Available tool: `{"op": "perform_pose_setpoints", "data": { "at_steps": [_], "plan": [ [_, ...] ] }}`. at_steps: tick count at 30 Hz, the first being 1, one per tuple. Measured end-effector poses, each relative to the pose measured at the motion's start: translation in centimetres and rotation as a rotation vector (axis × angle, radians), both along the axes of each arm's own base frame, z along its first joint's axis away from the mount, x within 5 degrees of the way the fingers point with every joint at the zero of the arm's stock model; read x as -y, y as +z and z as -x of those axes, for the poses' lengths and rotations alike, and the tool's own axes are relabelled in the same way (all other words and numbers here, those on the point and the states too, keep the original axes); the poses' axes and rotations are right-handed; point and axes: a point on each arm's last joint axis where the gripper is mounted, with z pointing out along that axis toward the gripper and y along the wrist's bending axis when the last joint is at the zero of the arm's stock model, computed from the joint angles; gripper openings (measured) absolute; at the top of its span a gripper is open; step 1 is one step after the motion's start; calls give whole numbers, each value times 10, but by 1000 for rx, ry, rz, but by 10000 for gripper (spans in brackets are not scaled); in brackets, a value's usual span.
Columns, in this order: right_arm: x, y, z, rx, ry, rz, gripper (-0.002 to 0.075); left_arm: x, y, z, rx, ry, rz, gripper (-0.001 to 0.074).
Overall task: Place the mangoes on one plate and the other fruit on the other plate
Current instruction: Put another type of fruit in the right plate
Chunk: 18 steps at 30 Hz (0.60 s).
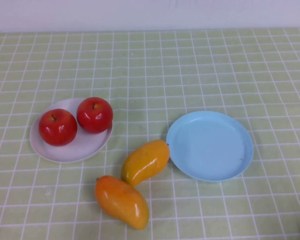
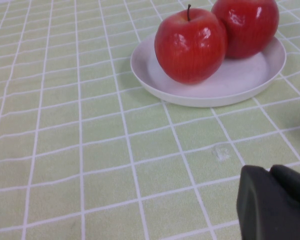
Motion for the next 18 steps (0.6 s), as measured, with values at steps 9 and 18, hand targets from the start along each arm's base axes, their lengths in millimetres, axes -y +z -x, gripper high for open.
{"op": "perform_pose_setpoints", "data": {
  "at_steps": [9, 18],
  "plan": [
    [-7, 18, -3, 205, 13, -384, -17, 0, 0, 0, 0, 0, 0, 4],
    [-5, 29, -3, 324, -21, -666, -17, 0, 0, 0, 0, -1, -2, 4]
  ]
}}
